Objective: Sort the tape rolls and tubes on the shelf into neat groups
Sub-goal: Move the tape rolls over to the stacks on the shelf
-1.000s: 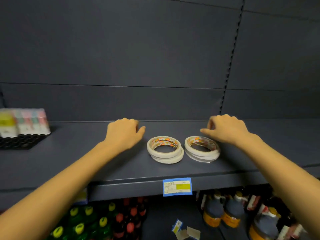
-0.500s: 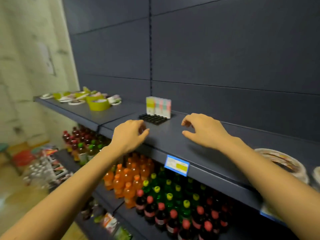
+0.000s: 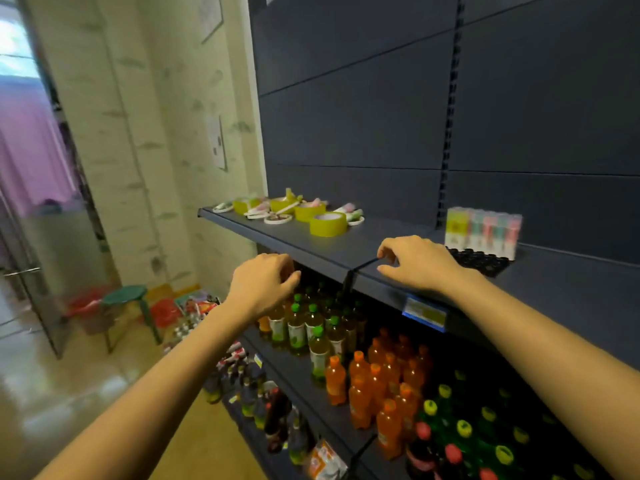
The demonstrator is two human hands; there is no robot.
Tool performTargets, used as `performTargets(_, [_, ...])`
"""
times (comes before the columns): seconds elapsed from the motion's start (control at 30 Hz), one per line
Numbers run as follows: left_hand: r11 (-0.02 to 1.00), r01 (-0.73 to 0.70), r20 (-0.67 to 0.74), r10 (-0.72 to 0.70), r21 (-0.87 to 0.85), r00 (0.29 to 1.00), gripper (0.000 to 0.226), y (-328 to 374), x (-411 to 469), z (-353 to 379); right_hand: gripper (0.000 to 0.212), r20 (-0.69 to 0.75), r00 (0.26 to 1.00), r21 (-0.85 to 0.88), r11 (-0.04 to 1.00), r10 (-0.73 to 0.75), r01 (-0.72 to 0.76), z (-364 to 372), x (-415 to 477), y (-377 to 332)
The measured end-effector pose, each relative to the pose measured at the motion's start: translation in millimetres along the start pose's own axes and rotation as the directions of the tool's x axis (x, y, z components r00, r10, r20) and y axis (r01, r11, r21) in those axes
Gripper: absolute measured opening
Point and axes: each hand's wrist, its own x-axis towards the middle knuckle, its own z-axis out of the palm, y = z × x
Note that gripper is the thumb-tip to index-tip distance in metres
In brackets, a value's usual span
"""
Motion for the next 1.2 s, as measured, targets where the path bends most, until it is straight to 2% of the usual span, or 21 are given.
performTargets(0.3, [0.999,0.003,0.050,-0.001,-0.042,0.999,0.027,-110,34,25,0.027,0.010,0.994,-0.014,0.994,0.106,-0.106,38,98,-47])
performTargets(0.73, [0.995,0.012,0.037,-0.009,-0.096,0.999,0.025,-203,158,103,0.027,-0.046,0.979,0.021,0.980,0.199,-0.198,69,270,-46])
performTargets(0.87, [0.998,0.017,0.082,-0.012,-0.066,0.997,0.026,-231,209,121,0.027,-0.023,0.964,0.030,0.964,0.265,-0.264,76,332,-36])
performTargets(1.0, [0.998,0.014,0.049,-0.011,-0.067,0.999,0.025,-254,244,137,0.030,-0.006,0.943,0.065,0.941,0.334,-0.333,87,384,-30])
performTargets(1.1, [0.994,0.015,0.067,-0.008,-0.108,0.998,0.026,-269,268,152,0.039,0.055,0.921,0.038,0.921,0.386,-0.388,97,422,-28])
performTargets(1.2, [0.993,-0.021,0.079,0.031,-0.119,0.996,0.026,-283,291,167,0.038,0.079,0.908,-0.028,0.911,0.412,-0.411,107,454,-29])
